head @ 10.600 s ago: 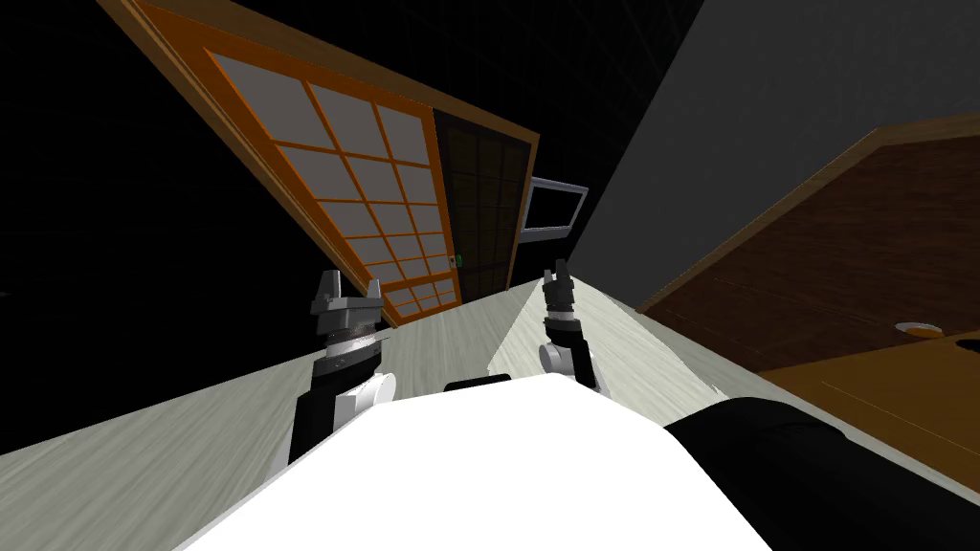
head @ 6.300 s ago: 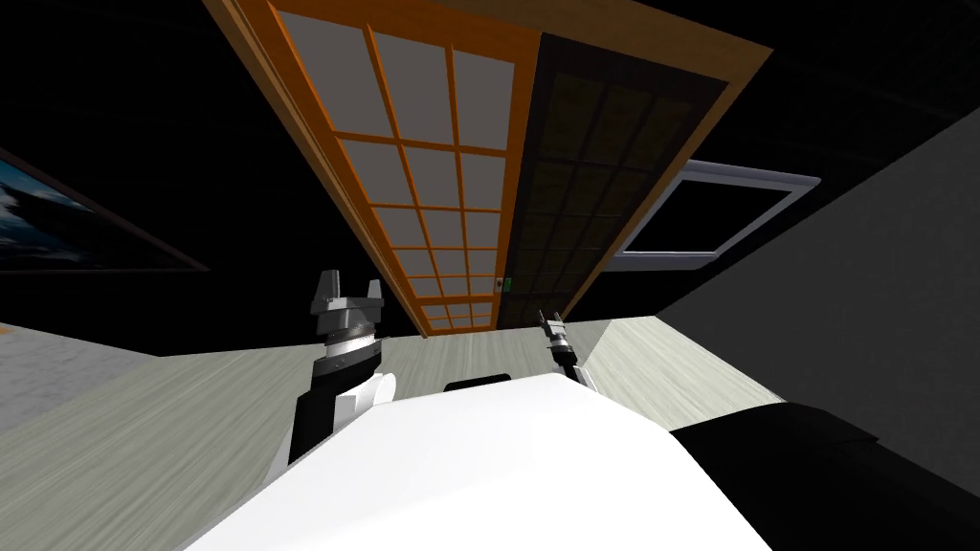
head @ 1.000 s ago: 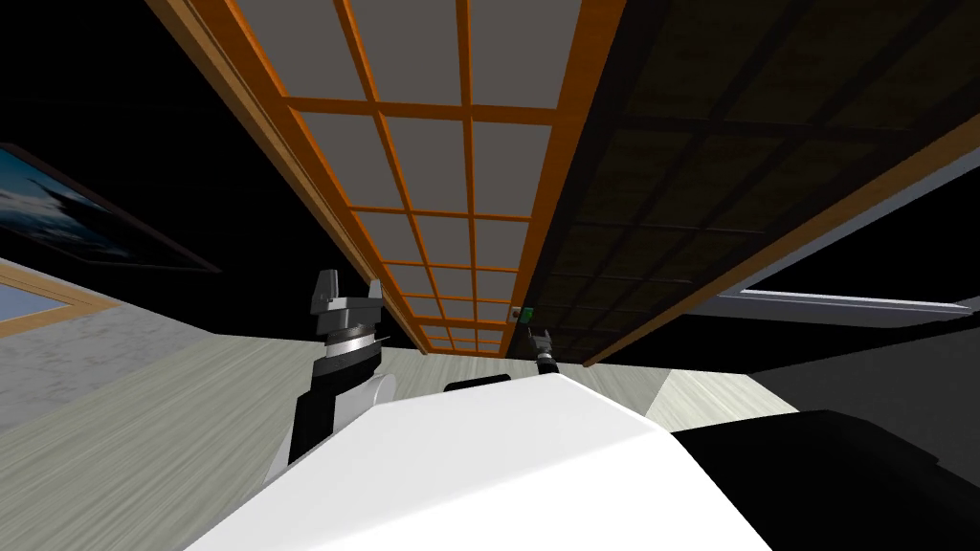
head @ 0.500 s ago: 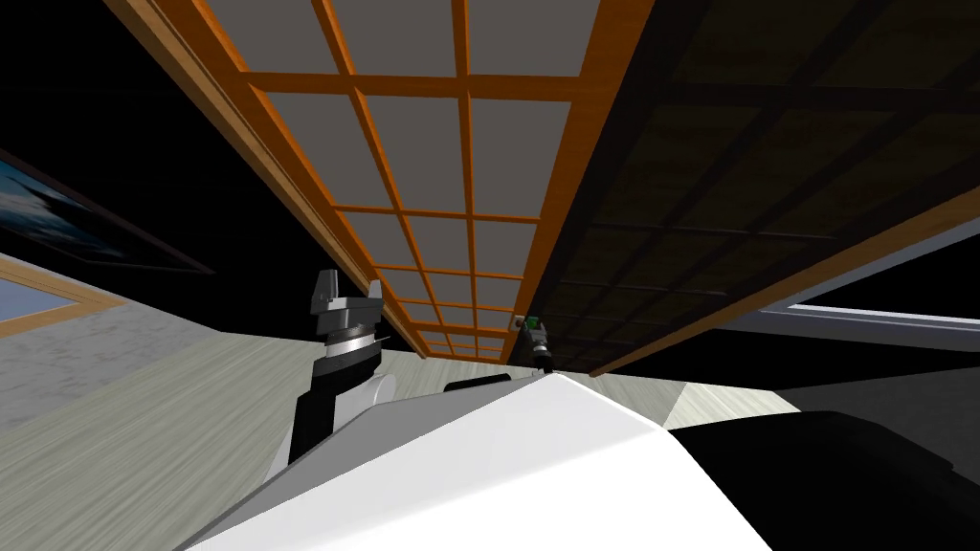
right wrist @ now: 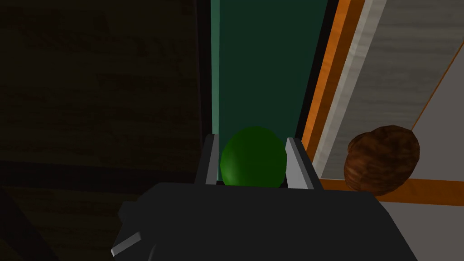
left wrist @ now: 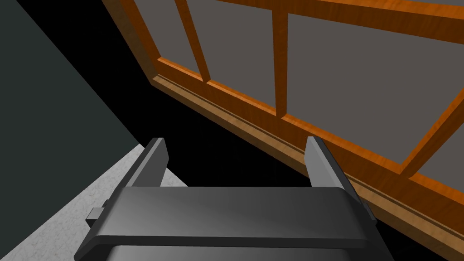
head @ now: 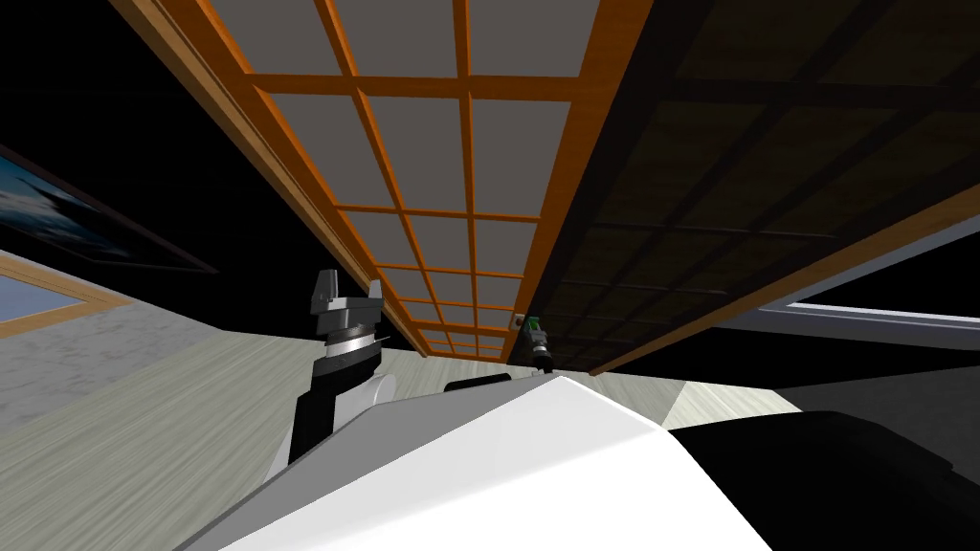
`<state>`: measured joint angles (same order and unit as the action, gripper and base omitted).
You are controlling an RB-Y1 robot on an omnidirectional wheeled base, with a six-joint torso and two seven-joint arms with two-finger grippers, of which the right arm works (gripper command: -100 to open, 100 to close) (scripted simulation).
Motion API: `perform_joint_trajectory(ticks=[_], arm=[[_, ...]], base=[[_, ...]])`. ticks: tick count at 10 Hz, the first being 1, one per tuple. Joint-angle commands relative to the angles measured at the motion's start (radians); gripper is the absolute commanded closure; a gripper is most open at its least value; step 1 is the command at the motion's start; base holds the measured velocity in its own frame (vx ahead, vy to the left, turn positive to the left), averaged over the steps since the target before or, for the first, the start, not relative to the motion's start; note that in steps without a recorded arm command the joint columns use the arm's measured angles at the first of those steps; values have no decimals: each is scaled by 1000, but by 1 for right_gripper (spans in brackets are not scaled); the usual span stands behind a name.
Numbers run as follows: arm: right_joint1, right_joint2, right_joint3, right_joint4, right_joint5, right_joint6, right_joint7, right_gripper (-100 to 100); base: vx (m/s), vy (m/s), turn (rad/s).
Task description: Pull the door open
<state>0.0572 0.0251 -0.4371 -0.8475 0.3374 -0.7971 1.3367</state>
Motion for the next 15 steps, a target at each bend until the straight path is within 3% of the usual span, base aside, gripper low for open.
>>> perform_joint_trajectory(ticks=[1, 2, 8, 13, 14, 15], arm=[[-1, -1, -2, -2, -1, -2, -1, 100], [23, -9, -8, 13, -1, 2, -19, 100], [66, -26, -24, 38, -4, 6, -57, 100], [109, -53, -42, 75, -6, 8, -149, 100], [85, -67, -23, 87, 5, -18, -138, -100], [83, -75, -12, 82, 13, -25, -143, -100]], base=[[0, 0, 0], [-105, 38, -28], [-149, 44, -48], [-143, 33, -53], [-191, -24, 66], [-197, -102, 162]])
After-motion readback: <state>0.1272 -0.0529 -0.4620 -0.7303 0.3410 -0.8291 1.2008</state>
